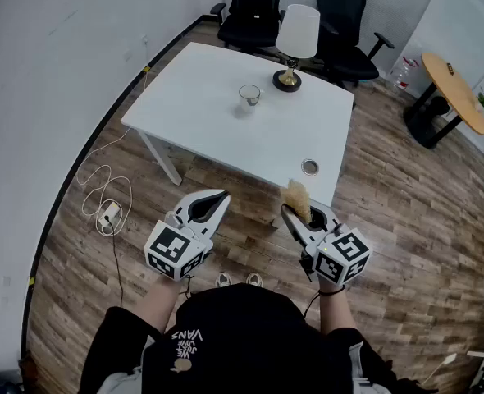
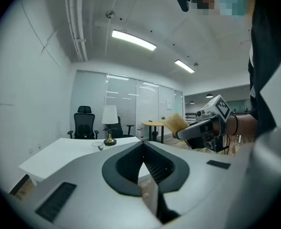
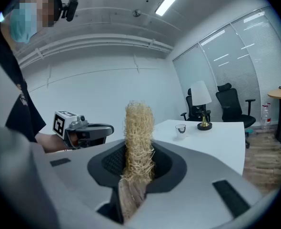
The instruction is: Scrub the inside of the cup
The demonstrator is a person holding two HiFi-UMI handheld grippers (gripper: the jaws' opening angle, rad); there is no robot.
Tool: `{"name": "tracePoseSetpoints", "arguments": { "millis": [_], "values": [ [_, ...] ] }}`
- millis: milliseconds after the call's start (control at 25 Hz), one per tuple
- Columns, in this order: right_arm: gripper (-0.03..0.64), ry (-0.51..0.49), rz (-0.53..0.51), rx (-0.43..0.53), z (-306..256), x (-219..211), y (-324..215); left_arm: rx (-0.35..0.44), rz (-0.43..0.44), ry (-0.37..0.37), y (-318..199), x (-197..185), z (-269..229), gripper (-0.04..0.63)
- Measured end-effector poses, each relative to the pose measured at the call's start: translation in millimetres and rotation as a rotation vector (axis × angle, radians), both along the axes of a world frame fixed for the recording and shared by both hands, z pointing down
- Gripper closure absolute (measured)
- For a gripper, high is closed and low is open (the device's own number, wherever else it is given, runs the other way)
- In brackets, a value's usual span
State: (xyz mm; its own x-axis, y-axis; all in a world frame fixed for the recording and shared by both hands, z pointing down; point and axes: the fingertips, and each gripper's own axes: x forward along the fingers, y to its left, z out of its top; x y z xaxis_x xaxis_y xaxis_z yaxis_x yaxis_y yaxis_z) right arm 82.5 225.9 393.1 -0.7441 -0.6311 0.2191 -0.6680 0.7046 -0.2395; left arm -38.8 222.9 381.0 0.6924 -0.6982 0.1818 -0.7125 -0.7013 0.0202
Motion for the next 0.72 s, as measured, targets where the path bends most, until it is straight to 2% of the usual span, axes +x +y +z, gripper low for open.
{"name": "tracePoseSetpoints", "arguments": {
  "millis": [160,320,720],
  "values": [
    [0.523,-0.003,-0.003,0.004,-1.2,-5.5,1.1,-0.001,0.0,0.003,2.5,-4.6,1.7,0.584],
    [0.523,-0.059,-0.003,0.002,-6.5,-14.4,2.0,0.005,0.007,0.018,3.7,-13.7,-0.2,0.584],
    [0.523,-0.062,0.047,-0.005,-2.0,-37.8,2.7,0.013,0.038,0.032,-1.7,-47.6,0.1,0.584]
  ]
}}
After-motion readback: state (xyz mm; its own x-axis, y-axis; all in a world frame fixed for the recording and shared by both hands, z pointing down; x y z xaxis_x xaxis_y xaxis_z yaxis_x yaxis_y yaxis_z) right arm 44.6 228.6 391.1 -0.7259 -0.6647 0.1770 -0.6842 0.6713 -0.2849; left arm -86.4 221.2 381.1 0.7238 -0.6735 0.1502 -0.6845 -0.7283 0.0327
